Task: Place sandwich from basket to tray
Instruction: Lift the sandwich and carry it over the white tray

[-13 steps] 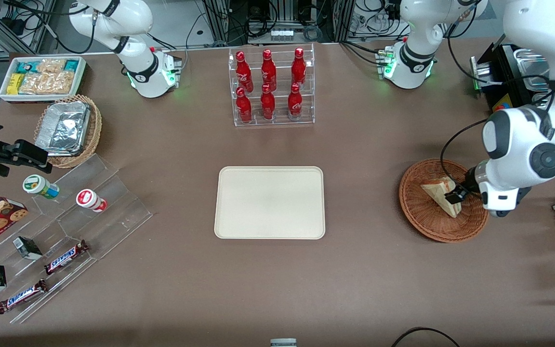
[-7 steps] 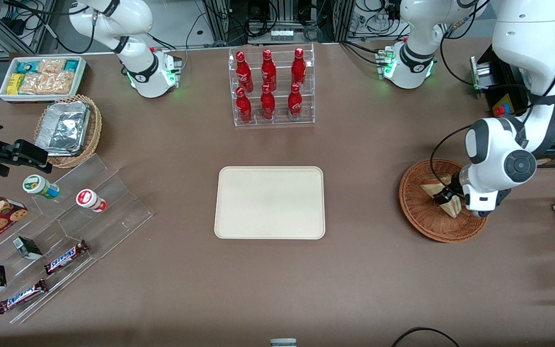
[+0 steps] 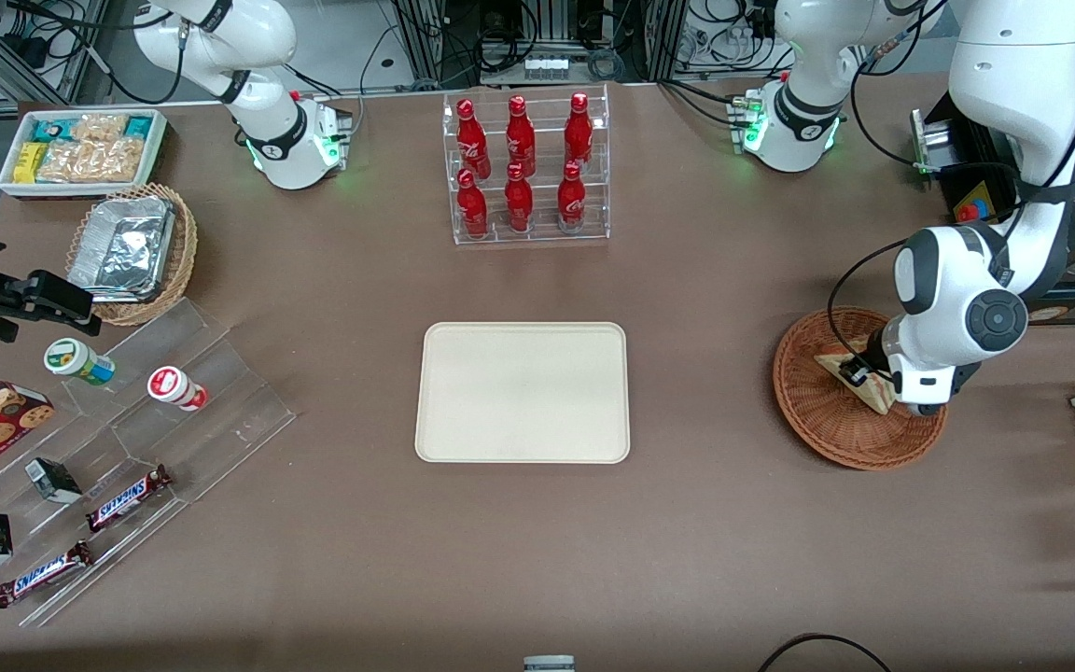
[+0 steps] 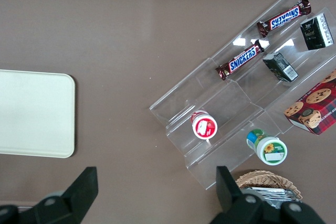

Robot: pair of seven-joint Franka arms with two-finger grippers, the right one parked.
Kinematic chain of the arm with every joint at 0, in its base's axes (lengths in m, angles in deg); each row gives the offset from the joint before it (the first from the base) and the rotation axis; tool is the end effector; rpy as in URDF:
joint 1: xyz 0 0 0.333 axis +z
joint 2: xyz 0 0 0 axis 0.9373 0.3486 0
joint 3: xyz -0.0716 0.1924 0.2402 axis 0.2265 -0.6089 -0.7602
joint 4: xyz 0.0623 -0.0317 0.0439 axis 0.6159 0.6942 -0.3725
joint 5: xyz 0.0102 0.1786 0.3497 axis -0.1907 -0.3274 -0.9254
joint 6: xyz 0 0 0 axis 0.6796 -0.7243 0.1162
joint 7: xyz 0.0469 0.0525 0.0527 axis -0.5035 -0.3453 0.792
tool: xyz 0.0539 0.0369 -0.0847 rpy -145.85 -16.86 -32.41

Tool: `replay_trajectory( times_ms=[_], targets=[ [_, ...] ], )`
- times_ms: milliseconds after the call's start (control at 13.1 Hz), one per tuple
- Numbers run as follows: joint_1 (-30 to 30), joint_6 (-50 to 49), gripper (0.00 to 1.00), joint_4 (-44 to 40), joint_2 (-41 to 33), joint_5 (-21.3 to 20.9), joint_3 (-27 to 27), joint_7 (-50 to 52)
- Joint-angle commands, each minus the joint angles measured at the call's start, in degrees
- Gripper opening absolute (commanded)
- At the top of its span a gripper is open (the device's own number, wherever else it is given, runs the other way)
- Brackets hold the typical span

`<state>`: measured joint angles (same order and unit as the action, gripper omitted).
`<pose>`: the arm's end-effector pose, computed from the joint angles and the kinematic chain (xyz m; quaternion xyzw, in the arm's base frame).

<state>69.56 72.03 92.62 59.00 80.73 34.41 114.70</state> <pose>0.5458 0.0061 0.2334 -0.9313 -0.3501 0.0880 0.0477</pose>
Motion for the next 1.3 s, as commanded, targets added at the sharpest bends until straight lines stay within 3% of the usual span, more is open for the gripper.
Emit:
replay_trajectory(
  times_ms=[0, 152, 305, 533, 990, 1219],
  targets=[
    [-1.7, -3.2, 0.39, -1.8, -2.4, -2.3, 0.0, 0.9],
    [-4.8, -11.9, 0.40, -6.6, -3.9, -3.9, 1.3, 0.2],
    [-11.4, -13.3, 0.39, -8.6, -3.3, -7.9, 1.3, -0.2],
    [-17.2, -13.3, 0.34, -13.0, -2.7, -7.1, 1.7, 0.1],
    [-31.2, -12.8, 0.32, -30.3, 11.6, -4.9, 1.8, -2.9],
    [-33.2, -12.6, 0.26, -33.3, 15.1, -4.1, 2.9, -6.2]
  ],
)
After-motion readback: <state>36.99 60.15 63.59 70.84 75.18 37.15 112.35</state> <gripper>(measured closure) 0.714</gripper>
